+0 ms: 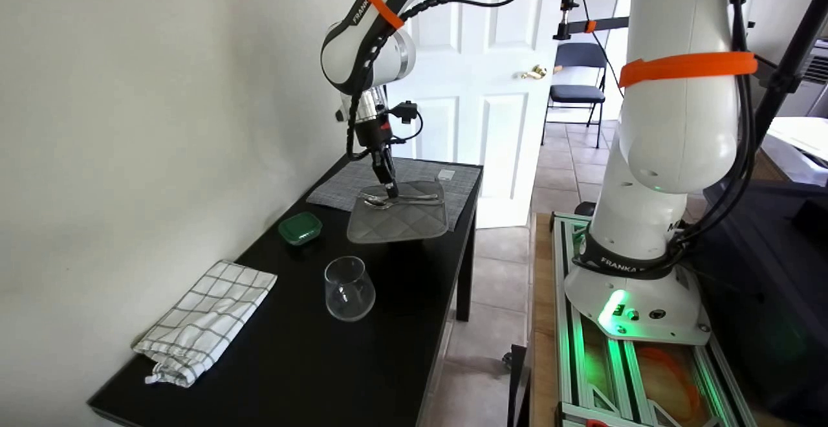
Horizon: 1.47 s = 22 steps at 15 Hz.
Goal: Place the silver spoon and fork on top of the pot holder.
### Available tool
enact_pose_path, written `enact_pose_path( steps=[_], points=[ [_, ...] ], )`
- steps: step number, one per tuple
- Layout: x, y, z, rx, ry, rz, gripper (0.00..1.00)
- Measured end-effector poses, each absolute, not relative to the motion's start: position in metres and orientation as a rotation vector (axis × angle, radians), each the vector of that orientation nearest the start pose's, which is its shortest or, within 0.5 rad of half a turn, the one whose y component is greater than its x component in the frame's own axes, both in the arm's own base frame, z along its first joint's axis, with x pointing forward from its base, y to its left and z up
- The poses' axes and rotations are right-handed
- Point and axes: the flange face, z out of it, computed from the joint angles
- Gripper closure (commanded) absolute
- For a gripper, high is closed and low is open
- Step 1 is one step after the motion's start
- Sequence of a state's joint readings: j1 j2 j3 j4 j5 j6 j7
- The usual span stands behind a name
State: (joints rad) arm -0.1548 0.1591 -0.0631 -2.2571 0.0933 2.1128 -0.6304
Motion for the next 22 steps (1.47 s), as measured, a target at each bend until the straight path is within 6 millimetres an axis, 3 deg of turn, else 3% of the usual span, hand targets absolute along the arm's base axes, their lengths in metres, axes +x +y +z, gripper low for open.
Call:
enact_pose_path(
  steps=[7,12,22],
  points=[
    [0.490,-0.104,0.276,-2.897,-0.517,0.358,0.02],
    [0.490,-0.102,0.304,-2.921,-0.529,0.282,0.00],
    [0.476,-0.083,0.415,-3.047,-0.545,0.005,0.00]
  ],
)
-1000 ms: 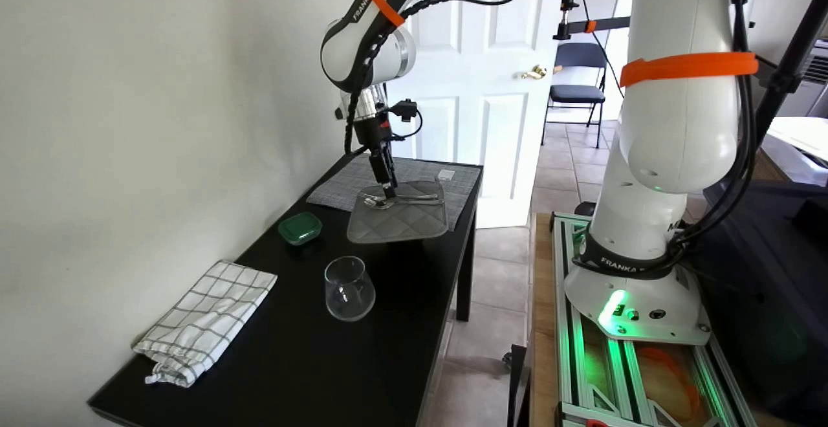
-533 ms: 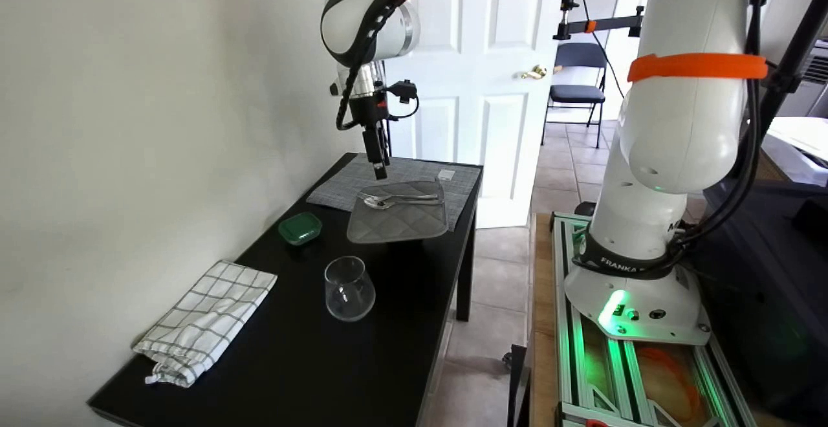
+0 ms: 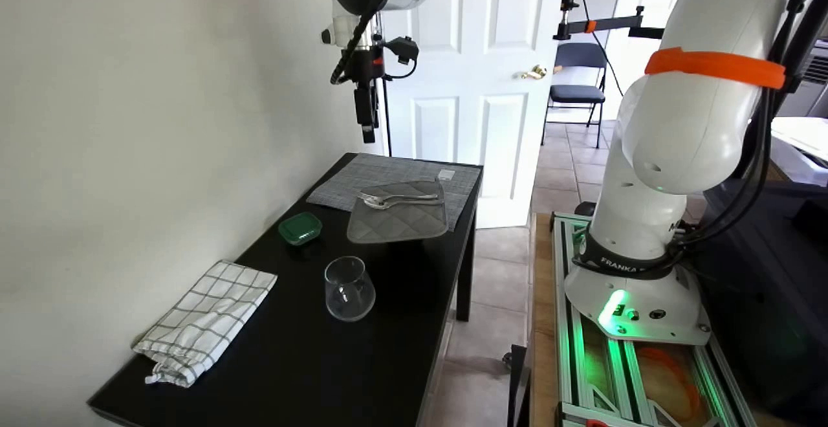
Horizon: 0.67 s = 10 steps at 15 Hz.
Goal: Place the silver spoon and fork on top of the pot holder.
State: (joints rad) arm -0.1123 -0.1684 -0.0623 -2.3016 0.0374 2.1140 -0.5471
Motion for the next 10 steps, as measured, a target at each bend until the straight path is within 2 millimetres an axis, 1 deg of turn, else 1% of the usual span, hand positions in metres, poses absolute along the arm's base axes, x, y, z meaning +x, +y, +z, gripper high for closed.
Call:
enact_pose_path(
  steps=[2,5,7,10],
  points=[
    [0.473,-0.078,0.434,-3.071,-0.525,-0.048,0.00],
    [0.469,-0.069,0.455,-3.093,-0.493,-0.110,0.00],
    [0.467,-0.064,0.463,-3.097,-0.483,-0.133,0.00],
    [0.467,-0.064,0.464,-3.098,-0.482,-0.136,0.00]
  ],
)
